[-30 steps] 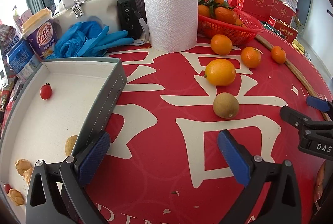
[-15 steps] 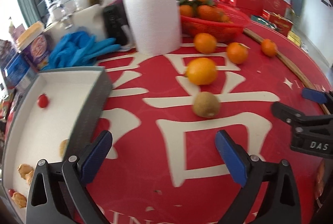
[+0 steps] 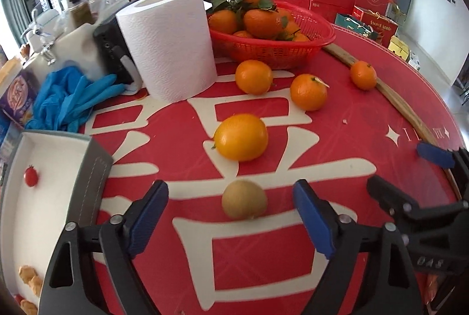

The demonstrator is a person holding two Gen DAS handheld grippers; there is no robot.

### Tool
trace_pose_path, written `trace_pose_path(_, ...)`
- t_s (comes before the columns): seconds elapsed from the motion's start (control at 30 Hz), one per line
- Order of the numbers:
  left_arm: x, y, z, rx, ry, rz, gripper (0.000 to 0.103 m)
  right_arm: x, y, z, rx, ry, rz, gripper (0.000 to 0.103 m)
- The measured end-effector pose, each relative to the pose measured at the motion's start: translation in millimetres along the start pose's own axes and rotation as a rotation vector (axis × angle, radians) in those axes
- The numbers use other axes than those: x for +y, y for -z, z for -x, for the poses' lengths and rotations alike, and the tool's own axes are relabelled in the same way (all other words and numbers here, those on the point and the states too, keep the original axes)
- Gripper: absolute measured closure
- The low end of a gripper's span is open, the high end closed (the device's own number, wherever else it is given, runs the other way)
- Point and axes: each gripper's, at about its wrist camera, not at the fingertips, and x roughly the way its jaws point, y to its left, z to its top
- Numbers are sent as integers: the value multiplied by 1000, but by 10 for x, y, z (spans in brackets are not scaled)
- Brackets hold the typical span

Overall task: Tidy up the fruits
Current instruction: 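Grasp a mandarin orange with the left tool while the right grasps another mandarin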

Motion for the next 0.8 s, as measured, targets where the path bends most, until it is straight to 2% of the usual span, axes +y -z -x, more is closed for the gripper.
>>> trace_pose_path(0.3,-21,-242,-72,-9,32,16,23,-99,-23,-10,0,16,-31,0)
trace_pose_path(0.37,-47,-250,-124,5,30,12,25,-102,-27,-16,0,20,-34,0)
trace_pose_path(0.57,-48,-244,-134,-21,38,30,27,-91,-37,-27,-3,24,-36,0)
trace_pose_path(0.77,-149,-343,-186,-47,48,18,39,-101,-34,-19,-6,24,-38,0)
trace_pose_path(0.8,-175,-367,-193,-54,47,16,49,-103,-35,-16,-7,25,-40,0)
